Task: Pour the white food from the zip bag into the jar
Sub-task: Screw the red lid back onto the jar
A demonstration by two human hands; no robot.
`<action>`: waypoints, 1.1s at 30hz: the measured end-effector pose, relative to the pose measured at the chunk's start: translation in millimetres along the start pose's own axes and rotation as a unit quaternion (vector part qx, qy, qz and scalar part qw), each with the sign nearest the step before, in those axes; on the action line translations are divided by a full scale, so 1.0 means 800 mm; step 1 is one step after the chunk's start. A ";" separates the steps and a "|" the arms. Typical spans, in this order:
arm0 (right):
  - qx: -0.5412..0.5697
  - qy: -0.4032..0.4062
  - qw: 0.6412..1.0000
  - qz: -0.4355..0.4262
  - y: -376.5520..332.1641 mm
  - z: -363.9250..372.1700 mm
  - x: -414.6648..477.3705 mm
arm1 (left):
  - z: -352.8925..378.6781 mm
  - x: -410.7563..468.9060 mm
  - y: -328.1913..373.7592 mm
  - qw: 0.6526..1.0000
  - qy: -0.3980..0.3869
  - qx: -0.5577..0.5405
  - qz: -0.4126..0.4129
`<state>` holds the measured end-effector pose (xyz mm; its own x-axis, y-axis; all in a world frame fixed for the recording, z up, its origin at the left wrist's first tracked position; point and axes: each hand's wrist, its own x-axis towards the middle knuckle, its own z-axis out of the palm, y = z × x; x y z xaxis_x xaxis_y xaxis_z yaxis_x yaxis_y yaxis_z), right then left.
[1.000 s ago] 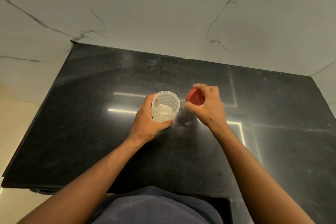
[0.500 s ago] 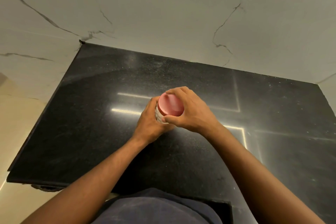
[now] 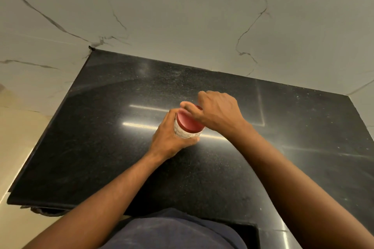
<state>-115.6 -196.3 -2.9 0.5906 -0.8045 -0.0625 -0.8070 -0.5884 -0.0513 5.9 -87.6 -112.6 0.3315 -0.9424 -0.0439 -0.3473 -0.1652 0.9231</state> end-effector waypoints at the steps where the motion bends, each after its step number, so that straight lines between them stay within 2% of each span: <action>1: 0.041 -0.034 0.998 -0.044 0.003 -0.003 -0.004 | 0.000 0.001 0.000 1.000 -0.001 0.003 0.000; 3: 0.084 -0.127 0.981 -0.119 0.001 -0.009 -0.012 | 0.001 0.002 -0.001 1.000 -0.006 0.008 0.008; 5: 0.053 -0.155 0.976 -0.141 -0.004 -0.009 -0.014 | 0.002 0.003 -0.003 1.000 -0.012 0.012 0.020; 11: -0.026 -0.091 0.989 -0.111 -0.029 -0.013 -0.001 | 0.004 0.006 -0.007 1.000 -0.011 0.024 0.010; 14: -0.024 -0.102 0.987 -0.120 -0.035 -0.014 0.000 | 0.005 0.007 -0.010 1.000 -0.008 0.024 0.003; 17: -0.021 -0.123 0.981 -0.151 -0.027 -0.019 -0.004 | 0.003 0.009 -0.012 1.000 -0.010 0.021 0.008; 21: -0.029 -0.100 0.975 -0.197 -0.024 -0.027 -0.007 | 0.001 0.013 -0.010 0.999 -0.015 0.036 0.016; 28: -0.055 -0.104 0.975 -0.189 -0.028 -0.016 0.002 | 0.002 0.012 -0.013 0.999 -0.020 0.036 0.002; 33: -0.081 -0.059 0.983 -0.153 -0.030 -0.003 0.003 | 0.000 0.012 -0.011 0.999 -0.017 0.040 0.010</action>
<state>-94.7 -184.5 0.8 0.7950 -0.5778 -0.1847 -0.5754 -0.8147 0.0724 11.8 -95.3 -121.2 0.2948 -0.9547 -0.0394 -0.4235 -0.1675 0.8903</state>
